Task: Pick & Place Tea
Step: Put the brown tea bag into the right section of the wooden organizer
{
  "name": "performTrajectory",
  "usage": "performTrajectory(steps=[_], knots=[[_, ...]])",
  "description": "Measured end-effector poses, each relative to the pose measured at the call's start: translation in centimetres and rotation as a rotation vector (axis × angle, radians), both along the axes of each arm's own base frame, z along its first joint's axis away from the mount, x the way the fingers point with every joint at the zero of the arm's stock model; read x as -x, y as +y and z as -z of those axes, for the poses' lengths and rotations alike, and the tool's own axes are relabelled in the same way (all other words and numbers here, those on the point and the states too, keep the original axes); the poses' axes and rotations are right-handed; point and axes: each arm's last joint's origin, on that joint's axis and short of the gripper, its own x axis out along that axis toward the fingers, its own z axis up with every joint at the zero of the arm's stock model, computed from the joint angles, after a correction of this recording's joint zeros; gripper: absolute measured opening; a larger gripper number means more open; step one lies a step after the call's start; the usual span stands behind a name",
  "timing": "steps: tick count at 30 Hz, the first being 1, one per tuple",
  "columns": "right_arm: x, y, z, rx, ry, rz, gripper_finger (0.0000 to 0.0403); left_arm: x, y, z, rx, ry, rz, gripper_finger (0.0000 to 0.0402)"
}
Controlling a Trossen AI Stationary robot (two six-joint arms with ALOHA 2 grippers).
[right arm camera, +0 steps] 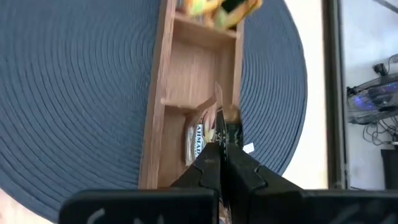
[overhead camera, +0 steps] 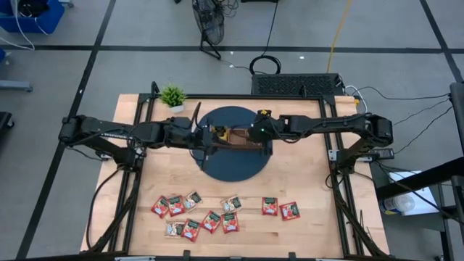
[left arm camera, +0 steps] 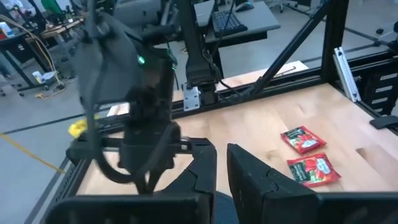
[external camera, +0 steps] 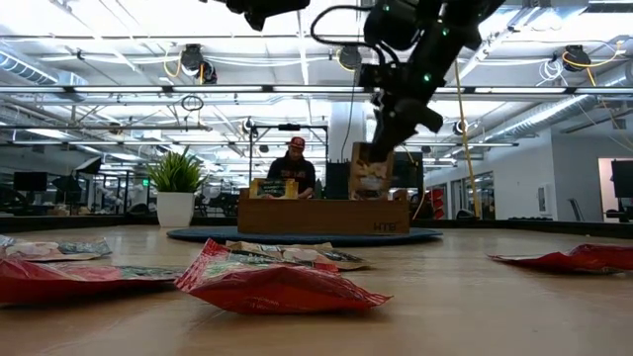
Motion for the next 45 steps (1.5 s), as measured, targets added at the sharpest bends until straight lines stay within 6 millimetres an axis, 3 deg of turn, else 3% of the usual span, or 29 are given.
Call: performTrajectory(steps=[14,45], knots=[[0.7,-0.3,2.3,-0.027,-0.023,-0.006,0.0000,0.0,1.2,0.0,0.016,-0.003,-0.046,0.0047],[-0.1,-1.0,4.0,-0.055,-0.037,0.041,0.0000,0.0,1.2,0.1,0.026,0.009,-0.049,0.0047]])
